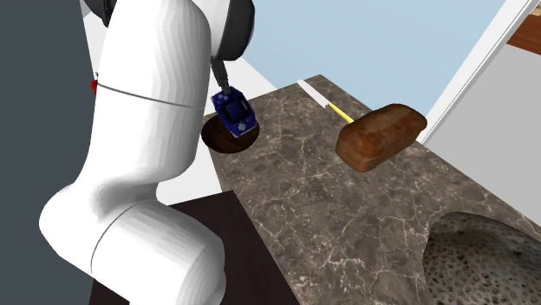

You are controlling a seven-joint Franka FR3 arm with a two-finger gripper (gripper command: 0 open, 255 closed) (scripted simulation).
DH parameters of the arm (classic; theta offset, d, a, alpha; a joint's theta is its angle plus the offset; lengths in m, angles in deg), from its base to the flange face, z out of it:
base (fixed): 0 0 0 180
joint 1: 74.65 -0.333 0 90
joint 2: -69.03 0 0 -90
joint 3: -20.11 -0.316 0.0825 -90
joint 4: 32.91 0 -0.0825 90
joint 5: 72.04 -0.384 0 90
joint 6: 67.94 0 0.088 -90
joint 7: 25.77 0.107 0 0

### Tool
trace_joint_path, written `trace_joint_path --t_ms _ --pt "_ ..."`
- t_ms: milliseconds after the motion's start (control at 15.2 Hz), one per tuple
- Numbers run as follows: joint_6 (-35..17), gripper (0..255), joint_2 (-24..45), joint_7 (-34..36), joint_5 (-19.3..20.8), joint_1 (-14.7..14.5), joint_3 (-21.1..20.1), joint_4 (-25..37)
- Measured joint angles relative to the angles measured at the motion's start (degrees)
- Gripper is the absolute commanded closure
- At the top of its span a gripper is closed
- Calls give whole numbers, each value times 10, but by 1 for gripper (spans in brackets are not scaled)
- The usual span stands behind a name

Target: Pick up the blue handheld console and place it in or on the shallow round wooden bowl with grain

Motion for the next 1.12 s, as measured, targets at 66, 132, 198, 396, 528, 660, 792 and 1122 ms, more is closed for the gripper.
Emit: trace_joint_path --t_ms 66,132,198,396,528,660,792,1122 --pt "7 255 -1 -3 0 -2 0 7" --pt "12 255 -4 -5 -1 -2 -1 11" --pt "19 255 -4 -8 -1 -4 -1 18" --pt "34 255 -15 -12 -5 -5 -4 25" --pt "47 255 -18 -18 -4 -8 -4 37" --pt "58 255 -25 -23 -6 -7 -6 43" --pt "69 255 -28 -27 -5 -10 -6 54" --pt "78 255 -95 -25 -41 15 -27 0"
